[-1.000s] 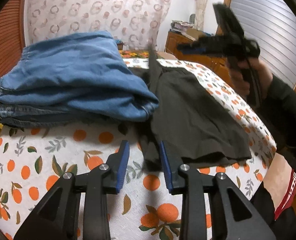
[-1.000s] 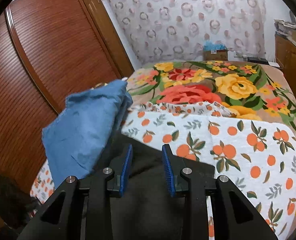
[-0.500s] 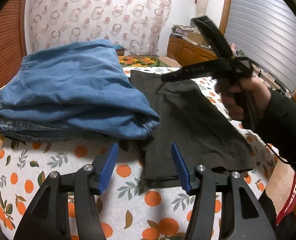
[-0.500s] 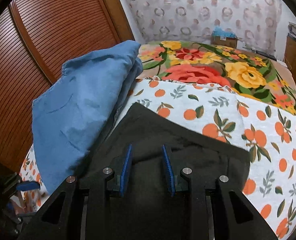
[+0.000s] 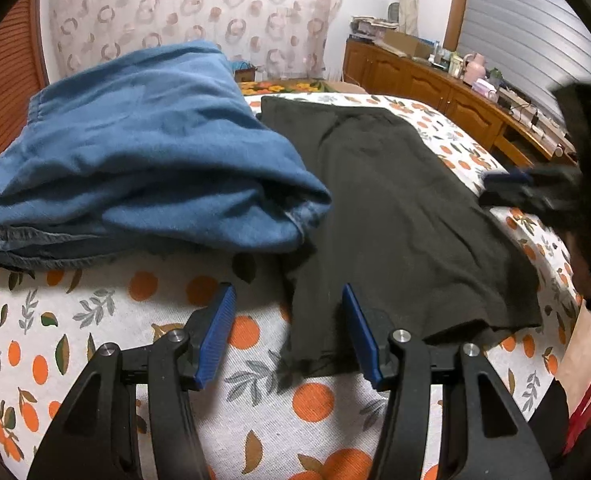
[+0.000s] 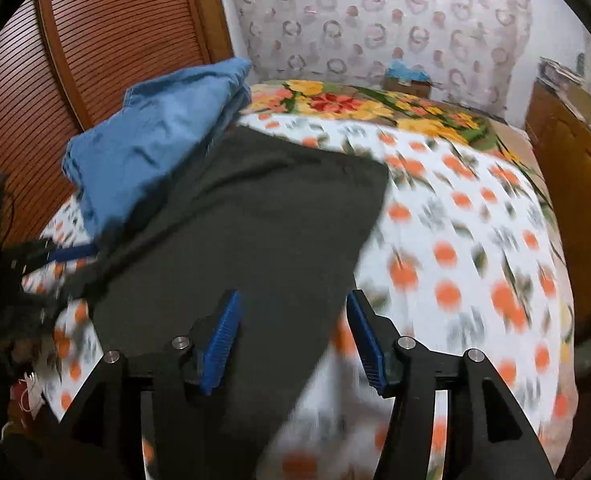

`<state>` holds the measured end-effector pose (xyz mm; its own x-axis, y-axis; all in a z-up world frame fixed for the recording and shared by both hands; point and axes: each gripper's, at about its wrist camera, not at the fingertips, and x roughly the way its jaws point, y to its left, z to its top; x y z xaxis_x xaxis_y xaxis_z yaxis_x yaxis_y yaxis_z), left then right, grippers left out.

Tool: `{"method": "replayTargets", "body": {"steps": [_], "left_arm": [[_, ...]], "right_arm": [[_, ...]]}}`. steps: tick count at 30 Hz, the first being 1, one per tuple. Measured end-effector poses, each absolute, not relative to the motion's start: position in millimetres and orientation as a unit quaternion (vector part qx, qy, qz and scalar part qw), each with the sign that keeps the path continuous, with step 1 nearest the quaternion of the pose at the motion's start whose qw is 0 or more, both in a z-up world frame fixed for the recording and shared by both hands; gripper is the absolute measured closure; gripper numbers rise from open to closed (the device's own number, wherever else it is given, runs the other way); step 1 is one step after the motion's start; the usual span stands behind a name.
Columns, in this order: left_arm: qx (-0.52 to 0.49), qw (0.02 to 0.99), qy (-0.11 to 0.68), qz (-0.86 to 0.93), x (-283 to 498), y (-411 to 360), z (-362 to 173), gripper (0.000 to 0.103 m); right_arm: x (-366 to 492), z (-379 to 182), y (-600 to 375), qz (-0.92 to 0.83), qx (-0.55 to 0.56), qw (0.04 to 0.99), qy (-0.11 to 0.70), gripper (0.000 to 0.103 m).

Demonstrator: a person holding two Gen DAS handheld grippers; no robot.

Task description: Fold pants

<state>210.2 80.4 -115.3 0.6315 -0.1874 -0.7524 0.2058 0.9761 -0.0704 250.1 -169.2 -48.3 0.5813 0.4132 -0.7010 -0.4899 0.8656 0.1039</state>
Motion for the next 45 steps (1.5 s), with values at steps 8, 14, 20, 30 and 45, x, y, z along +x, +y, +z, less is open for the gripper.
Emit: {"method": "replayTargets", "body": {"steps": [8, 14, 20, 30, 45], "left_arm": [[0.019, 0.901, 0.42, -0.103, 207, 77, -119, 0.047], [0.022, 0.902, 0.418, -0.104, 200, 77, -119, 0.048], [0.015, 0.902, 0.415, -0.118, 191, 79, -118, 0.067], [0.008, 0.902, 0.414, -0.119, 185, 75, -118, 0.077], [0.018, 0.913, 0.387, -0.131, 157, 60, -97, 0.096]], "right_arm": [[193, -67, -188, 0.258, -0.027, 0.876, 0.405, 0.045], [169, -70, -191, 0.266, -0.011, 0.877, 0.401, 0.046], [157, -76, -188, 0.261, -0.014, 0.882, 0.392, 0.053], [147, -77, -189, 0.253, -0.004, 0.889, 0.381, 0.076], [143, -71, -220, 0.269, 0.047, 0.892, 0.359, 0.097]]}}
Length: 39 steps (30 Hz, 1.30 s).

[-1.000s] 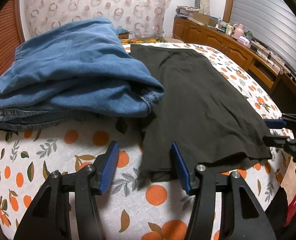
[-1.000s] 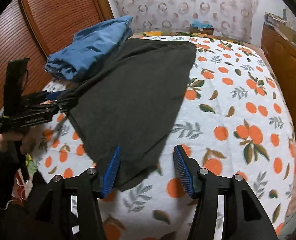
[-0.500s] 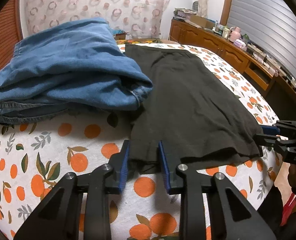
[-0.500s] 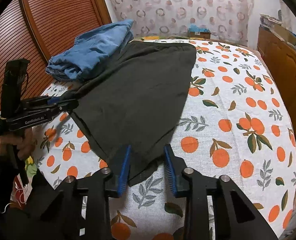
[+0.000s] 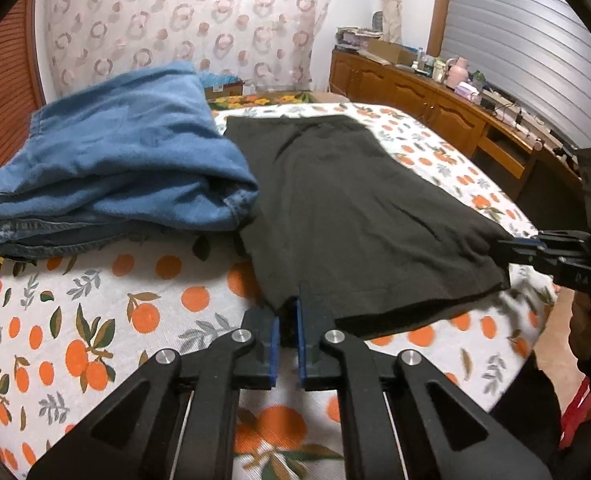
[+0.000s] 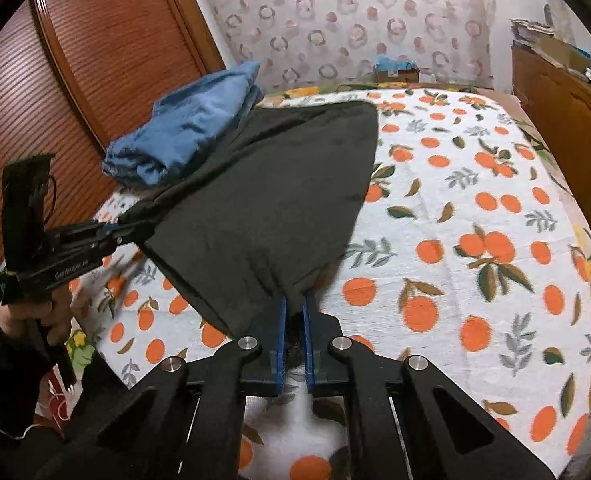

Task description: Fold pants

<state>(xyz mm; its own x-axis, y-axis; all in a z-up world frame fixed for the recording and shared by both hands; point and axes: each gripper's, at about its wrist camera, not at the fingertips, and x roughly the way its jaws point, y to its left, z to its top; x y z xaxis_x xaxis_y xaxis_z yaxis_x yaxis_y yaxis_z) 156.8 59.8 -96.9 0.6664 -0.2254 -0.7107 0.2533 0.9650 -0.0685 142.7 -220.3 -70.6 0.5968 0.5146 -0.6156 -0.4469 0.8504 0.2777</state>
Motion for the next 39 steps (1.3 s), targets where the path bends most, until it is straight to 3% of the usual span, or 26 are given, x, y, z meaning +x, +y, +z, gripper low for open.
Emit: {"method": "replayTargets", "body": {"steps": [18, 39], "left_arm": [[0.021, 0.899, 0.401, -0.175, 75, 26, -106, 0.096], [0.016, 0.91, 0.378, -0.168, 166, 40, -66, 0.096]], "right_arm": [[57, -74, -267, 0.279, 0.049, 0.882, 0.376, 0.097], [137, -23, -271, 0.283, 0.062, 0.895, 0.338, 0.097]]}}
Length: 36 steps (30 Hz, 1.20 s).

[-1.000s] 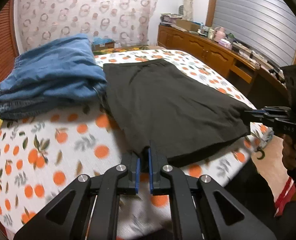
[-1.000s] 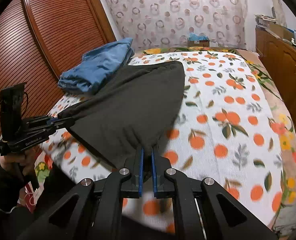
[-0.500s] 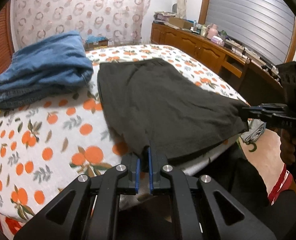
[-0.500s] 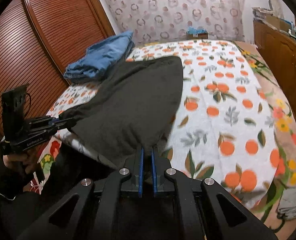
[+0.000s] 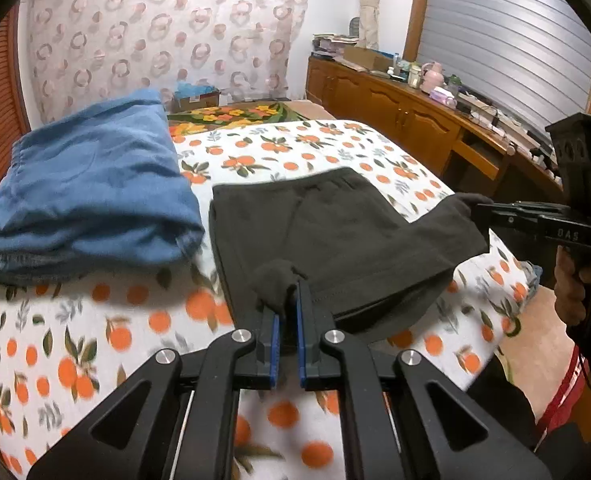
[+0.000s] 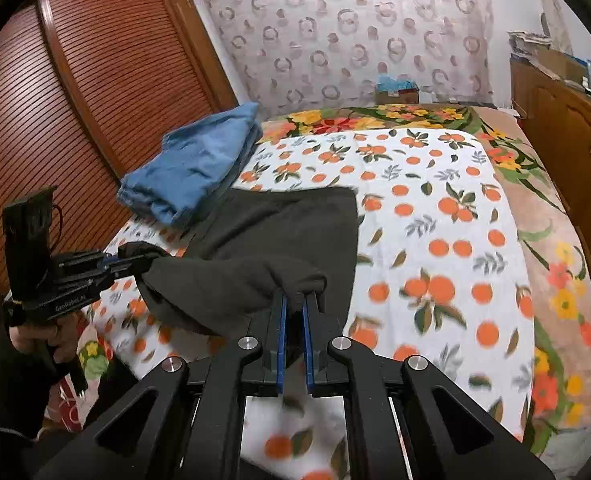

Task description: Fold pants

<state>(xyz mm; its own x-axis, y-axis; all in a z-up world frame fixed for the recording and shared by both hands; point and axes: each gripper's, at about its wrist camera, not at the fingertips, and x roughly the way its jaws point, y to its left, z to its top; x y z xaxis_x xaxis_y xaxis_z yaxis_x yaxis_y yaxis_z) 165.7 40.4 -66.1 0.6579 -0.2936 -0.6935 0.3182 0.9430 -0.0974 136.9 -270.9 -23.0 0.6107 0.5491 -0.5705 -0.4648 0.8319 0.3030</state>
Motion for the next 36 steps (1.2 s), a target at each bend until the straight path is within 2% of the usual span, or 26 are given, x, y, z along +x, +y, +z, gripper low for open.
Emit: {"method": "replayTargets", "body": {"steps": [13, 17, 19, 21, 23, 25, 36], "left_arm": [[0.018, 0.905, 0.4, -0.143, 235, 44, -79, 0.096], [0.005, 0.904, 0.405, -0.138, 245, 49, -83, 0.092], [0.005, 0.905, 0.401, -0.141, 245, 49, -82, 0.086], [0.01, 0.91, 0.389, -0.141, 243, 50, -79, 0.073], [0.016, 0.914, 0.379, -0.143, 239, 50, -76, 0.065], [0.022, 0.917, 0.372, -0.146, 235, 49, -73, 0.056], [0.019, 0.92, 0.361, -0.151, 201, 55, -77, 0.054]], "right_arm": [[235, -40, -244, 0.271, 0.056, 0.884, 0.377, 0.096], [249, -41, -239, 0.269, 0.054, 0.886, 0.374, 0.096], [252, -41, -236, 0.268, 0.049, 0.889, 0.369, 0.091], [251, -41, -236, 0.259, 0.04, 0.896, 0.36, 0.083], [250, -41, -239, 0.255, 0.044, 0.901, 0.35, 0.077], [247, -40, -243, 0.252, 0.047, 0.904, 0.342, 0.075], [204, -43, -249, 0.262, 0.021, 0.907, 0.328, 0.074]]}}
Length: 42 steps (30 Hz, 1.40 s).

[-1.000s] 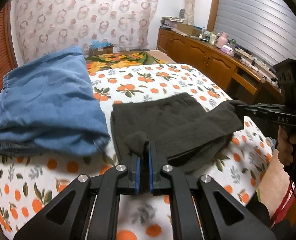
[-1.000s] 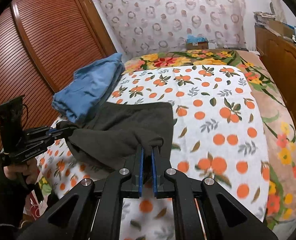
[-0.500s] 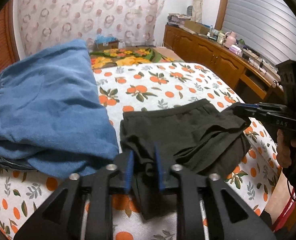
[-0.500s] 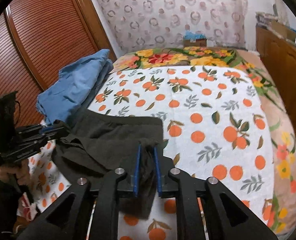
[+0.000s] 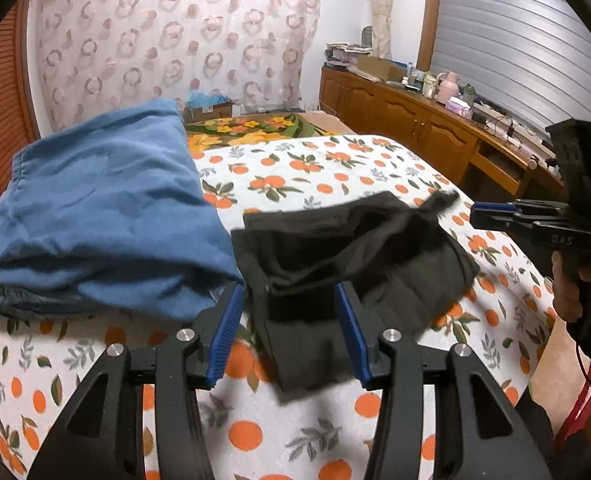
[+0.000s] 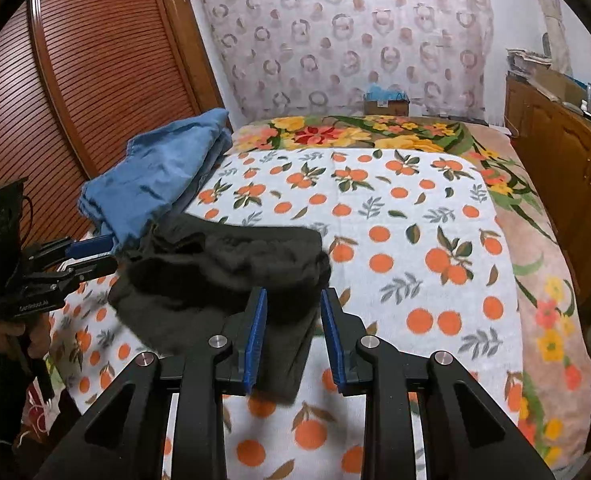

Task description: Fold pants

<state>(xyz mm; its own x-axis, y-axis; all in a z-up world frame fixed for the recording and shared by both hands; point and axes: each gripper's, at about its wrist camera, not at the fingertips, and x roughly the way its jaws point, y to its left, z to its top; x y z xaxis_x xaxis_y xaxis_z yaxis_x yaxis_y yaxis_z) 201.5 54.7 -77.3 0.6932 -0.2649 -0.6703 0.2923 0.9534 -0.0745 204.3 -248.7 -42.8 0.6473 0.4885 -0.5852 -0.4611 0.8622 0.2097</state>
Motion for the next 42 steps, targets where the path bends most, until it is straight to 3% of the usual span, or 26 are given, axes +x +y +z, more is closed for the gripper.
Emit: {"method": "replayTargets", "body": {"steps": [6, 18, 28, 32, 35, 40, 41, 42], "left_arm": [[0.038, 0.912, 0.375, -0.161, 205, 39, -87, 0.054], [0.072, 0.909, 0.396, -0.107, 243, 31, -103, 0.054], [0.02, 0.921, 0.37, -0.123, 237, 43, -89, 0.054], [0.024, 0.922, 0.365, -0.129, 232, 39, -85, 0.054], [0.023, 0.922, 0.363, -0.13, 229, 38, -84, 0.054], [0.026, 0.921, 0.367, -0.127, 231, 39, -86, 0.065], [0.025, 0.921, 0.368, -0.127, 232, 39, -86, 0.067], [0.023, 0.92, 0.369, -0.128, 235, 39, -85, 0.068]], "right_arm": [[204, -44, -235, 0.289, -0.006, 0.893, 0.345, 0.074], [286, -54, -214, 0.262, -0.025, 0.882, 0.391, 0.074], [270, -47, -225, 0.242, -0.019, 0.904, 0.353, 0.074], [277, -46, -233, 0.238, -0.013, 0.903, 0.358, 0.065], [288, -52, -229, 0.247, -0.02, 0.893, 0.375, 0.064], [301, -56, -228, 0.271, -0.003, 0.882, 0.386, 0.064], [301, -56, -228, 0.277, -0.001, 0.88, 0.385, 0.065], [301, -55, -228, 0.281, 0.001, 0.88, 0.384, 0.077]]}}
